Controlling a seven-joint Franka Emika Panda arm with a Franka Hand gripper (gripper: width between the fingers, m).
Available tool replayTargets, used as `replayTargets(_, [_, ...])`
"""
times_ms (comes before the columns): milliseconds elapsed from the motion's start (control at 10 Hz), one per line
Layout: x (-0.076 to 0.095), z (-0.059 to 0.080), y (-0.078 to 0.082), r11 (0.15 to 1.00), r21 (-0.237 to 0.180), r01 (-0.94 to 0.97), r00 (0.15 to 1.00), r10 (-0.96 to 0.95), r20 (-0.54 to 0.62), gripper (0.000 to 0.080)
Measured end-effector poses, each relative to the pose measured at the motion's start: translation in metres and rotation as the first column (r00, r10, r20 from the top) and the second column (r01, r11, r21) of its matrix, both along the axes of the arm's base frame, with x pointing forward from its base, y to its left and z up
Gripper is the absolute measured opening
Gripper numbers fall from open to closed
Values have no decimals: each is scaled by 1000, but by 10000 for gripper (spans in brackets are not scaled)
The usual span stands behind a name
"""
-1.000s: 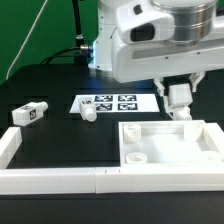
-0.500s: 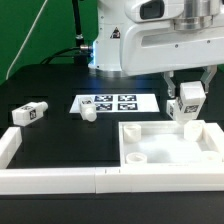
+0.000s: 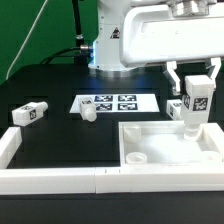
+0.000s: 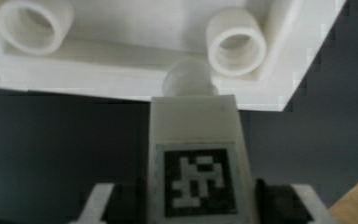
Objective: Assemble one leg
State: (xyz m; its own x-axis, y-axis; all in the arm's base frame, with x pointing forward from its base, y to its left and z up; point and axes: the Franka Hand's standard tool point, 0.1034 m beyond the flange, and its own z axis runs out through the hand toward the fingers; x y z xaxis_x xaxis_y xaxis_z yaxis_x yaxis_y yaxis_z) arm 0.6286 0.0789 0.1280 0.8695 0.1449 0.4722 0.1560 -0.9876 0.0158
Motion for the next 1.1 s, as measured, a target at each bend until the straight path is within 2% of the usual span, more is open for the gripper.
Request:
replayTargets(300, [0, -2, 2, 1000, 4, 5, 1000, -5, 22, 284])
replayTargets(500, [-2, -6, 23, 1000, 19, -3, 999, 2, 32, 284])
replayTargets(1100, [-4, -29, 28, 1000, 17, -10, 1000, 9, 26, 284])
